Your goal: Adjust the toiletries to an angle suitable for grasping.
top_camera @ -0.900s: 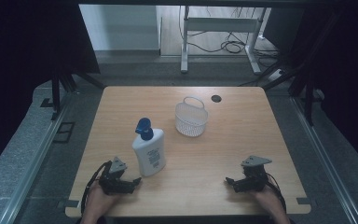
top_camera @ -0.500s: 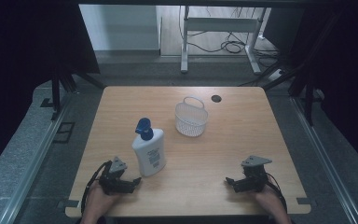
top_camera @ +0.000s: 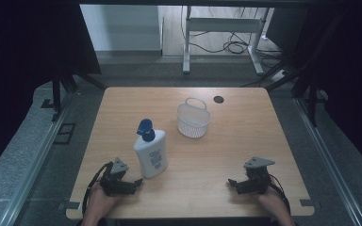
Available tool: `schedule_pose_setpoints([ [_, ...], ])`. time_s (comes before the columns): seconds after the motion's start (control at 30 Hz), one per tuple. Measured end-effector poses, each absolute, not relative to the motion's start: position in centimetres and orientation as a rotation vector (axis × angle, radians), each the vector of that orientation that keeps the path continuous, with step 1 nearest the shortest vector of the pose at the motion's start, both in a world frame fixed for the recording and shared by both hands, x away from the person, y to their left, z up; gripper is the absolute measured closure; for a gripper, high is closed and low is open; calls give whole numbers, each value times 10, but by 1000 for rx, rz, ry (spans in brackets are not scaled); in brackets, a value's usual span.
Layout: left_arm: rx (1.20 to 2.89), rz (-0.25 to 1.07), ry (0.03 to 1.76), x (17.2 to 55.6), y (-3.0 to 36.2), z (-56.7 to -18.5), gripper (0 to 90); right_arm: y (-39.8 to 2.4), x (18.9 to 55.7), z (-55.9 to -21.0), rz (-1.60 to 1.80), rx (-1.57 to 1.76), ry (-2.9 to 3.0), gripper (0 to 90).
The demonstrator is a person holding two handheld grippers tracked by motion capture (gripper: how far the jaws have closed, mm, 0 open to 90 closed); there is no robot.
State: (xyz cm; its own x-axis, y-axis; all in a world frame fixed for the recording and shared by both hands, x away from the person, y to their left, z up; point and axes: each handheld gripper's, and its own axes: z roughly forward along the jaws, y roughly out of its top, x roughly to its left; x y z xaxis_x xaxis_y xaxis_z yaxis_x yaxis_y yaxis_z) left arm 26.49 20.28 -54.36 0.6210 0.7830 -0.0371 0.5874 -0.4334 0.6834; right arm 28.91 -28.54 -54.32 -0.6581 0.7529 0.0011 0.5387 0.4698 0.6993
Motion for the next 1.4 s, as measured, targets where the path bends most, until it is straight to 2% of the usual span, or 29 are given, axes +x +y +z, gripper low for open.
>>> schedule_pose_setpoints([
  [0.17,2182,375,1074,266,204,-542,164,-285,289,-543,986,1096,2415,0],
  [0.27,2166,350,1093,267,206,-540,220,-286,289,-543,987,1095,2417,0],
  [0.8,2120,373,1111,270,210,-529,331,-286,289,-543,987,1093,2417,0],
  [1.23,2083,400,1111,279,208,-528,546,-286,290,-543,989,1086,2423,0],
  [1.27,2079,408,1114,280,207,-529,601,-286,290,-543,989,1085,2423,0],
  [1.33,2078,411,1114,281,206,-529,627,-286,290,-543,989,1085,2423,0],
  [1.37,2076,411,1115,282,205,-530,694,-286,290,-543,989,1085,2423,0],
  [1.4,2076,411,1115,282,205,-530,715,-286,290,-543,989,1085,2423,0],
])
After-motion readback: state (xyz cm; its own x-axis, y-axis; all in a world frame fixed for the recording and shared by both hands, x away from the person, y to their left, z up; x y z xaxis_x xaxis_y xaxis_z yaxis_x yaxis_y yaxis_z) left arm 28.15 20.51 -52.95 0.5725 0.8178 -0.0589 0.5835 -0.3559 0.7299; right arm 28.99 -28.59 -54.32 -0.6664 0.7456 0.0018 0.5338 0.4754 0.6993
